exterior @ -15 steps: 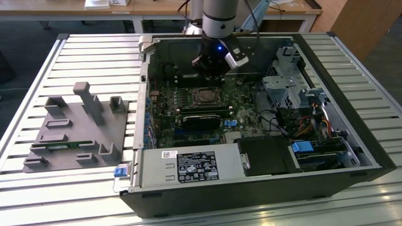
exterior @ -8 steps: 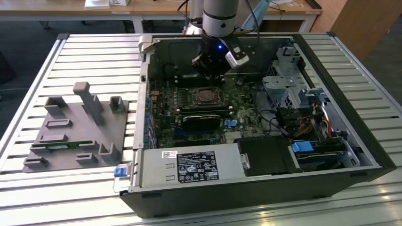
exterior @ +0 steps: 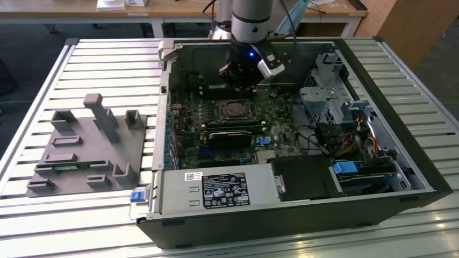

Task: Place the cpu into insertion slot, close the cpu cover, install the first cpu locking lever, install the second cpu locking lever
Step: 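Install the first cpu locking lever, then install the second cpu locking lever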

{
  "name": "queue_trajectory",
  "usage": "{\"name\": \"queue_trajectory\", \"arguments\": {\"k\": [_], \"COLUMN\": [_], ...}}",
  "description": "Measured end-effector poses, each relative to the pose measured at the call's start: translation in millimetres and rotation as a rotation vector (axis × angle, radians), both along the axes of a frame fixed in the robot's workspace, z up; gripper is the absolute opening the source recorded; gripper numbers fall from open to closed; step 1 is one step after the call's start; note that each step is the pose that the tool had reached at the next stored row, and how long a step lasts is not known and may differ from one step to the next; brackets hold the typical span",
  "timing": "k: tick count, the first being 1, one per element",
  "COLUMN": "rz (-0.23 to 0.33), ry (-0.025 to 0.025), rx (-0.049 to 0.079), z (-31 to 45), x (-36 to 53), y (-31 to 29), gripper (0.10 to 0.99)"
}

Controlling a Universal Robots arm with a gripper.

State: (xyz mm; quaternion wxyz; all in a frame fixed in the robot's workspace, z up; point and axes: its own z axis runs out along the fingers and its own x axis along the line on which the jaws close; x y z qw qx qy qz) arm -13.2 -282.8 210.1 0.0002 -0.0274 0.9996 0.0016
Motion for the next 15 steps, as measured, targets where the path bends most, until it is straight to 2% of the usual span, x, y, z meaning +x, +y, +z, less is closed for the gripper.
{"name": "queue_trajectory", "arguments": {"k": [8, 15], "rz": [0.0, 0.0], "ry": [0.0001, 0.0001], "rx": [0.0, 0.0], "z": [0.0, 0.1], "x": [0.0, 0.0], "y": [-2.2, -9.3], "gripper": [0.106, 0.106]}}
